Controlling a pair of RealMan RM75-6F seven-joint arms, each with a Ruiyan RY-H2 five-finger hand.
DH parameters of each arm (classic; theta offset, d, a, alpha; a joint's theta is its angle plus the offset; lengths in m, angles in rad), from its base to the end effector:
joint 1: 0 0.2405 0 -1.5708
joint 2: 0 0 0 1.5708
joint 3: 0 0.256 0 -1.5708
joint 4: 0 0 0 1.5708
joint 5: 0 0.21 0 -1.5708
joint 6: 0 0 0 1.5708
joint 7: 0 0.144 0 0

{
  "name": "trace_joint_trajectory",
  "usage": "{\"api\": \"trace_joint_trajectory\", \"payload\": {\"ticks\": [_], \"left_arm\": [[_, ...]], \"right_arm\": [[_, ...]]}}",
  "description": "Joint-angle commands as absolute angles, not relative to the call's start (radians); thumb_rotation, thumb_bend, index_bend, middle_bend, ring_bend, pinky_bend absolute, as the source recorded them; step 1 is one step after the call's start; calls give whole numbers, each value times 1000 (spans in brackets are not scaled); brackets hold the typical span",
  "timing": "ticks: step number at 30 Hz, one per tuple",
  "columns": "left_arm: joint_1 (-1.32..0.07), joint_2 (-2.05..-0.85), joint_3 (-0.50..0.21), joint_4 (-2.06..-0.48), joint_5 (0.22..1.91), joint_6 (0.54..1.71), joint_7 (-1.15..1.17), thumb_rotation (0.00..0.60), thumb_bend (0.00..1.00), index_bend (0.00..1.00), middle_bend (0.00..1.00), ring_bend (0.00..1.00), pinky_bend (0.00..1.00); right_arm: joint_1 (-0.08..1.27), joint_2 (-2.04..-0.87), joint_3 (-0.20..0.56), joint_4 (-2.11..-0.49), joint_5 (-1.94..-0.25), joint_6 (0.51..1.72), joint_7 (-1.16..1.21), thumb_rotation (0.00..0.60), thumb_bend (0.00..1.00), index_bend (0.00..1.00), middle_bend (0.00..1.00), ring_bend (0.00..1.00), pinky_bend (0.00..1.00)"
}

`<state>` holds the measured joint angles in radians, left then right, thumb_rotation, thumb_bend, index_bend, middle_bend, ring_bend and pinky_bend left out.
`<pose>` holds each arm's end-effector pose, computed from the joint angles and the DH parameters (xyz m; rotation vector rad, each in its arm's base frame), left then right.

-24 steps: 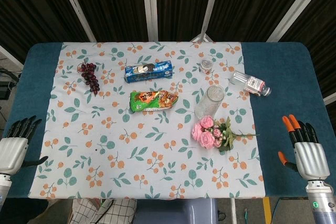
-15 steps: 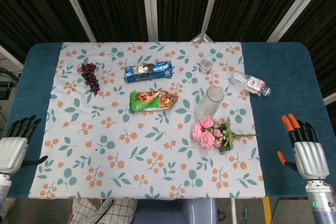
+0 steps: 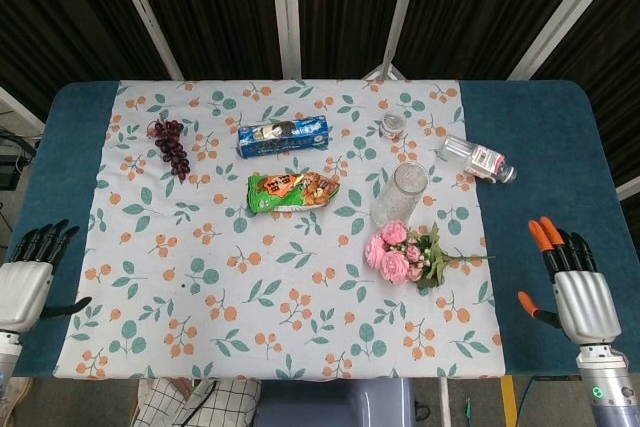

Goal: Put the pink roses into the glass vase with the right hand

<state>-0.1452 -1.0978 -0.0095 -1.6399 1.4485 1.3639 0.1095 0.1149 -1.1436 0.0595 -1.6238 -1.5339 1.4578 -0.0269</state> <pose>-0.3131 0.1895 0.1448 -1.5024 -0.9230 -0.7484 -0.2969 -0.1915 0.1460 1.4407 -0.8909 0.9451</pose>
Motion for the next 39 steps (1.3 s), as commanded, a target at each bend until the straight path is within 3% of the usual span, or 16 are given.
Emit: {"api": "trace_joint_trajectory", "payload": {"ticks": [1,11,19,29,39], "left_arm": [[-145,-1096,-9,-1642,1450,1365,107,600,0,0,0,0,0],[-144,-1093,-7,-1645,1456,1366,102,600,0,0,0,0,0],[-144,-1095,-9,-1630,1482,1387,91,600,0,0,0,0,0],[-139,-1115,-13,-1579,1534,1440,74,600,0,0,0,0,0],[-141,-1109,-11,-1582,1519,1419,54,600,0,0,0,0,0]], "right_arm": [[127,-1141,58,-1636,-1544,1443,-33,600,288,0,0,0,0],[240,-1147,62,-1738,-1496,1223,-11,600,287,0,0,0,0],[357,-1245,92,-1700,-1427,1051,-68,600,287,0,0,0,0],[434,-1390,125,-1583,-1364,995,-160,600,286,0,0,0,0],[476,-1482,153,-1481,-1301,980,-191,600,286,0,0,0,0]]}}
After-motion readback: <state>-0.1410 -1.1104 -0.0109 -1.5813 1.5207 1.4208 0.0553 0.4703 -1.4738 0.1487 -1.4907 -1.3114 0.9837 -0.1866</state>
